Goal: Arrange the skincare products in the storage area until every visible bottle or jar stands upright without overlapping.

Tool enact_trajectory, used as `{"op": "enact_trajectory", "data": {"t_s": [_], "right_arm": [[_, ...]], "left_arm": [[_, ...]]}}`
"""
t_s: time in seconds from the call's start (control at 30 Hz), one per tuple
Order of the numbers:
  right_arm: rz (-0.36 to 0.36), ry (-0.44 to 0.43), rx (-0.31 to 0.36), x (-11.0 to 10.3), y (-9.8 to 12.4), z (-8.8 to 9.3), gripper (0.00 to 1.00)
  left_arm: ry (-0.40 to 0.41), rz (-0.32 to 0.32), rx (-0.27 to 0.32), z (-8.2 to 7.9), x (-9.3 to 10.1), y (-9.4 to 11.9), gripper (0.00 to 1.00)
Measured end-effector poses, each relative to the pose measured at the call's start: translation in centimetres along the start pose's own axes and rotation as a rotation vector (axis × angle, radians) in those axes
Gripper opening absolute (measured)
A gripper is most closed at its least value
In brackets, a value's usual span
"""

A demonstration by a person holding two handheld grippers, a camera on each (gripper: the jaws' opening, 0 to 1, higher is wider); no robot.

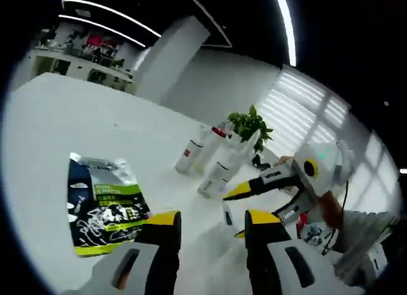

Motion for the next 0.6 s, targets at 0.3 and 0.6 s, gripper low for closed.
{"op": "enact_trajectory", "data": {"t_s": [0.3,0.6], "right_arm": [[0.063,0.139,0.001,-1.1,1.2,-1.2,0.38],[0.105,0.165,0.075,-0.6,1.9,-2.4,0.44]], "left_arm": [[0.072,0.062,-0.074,2.2,2.2,-2.0,0.16],[0.188,0.139,-0.079,1.6,2.8,-0.8,0.01]]}}
Point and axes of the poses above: the point that each gripper's makers call its tool centre point, and the gripper's own axes: y roughly backward along the fingers, x roughly to its right, z roughly out of its underside, the point moved 1 cm from there along y, roughly backward along the fingers, and after that the axes turned 6 degrees about -z, right-handed, at the moved point
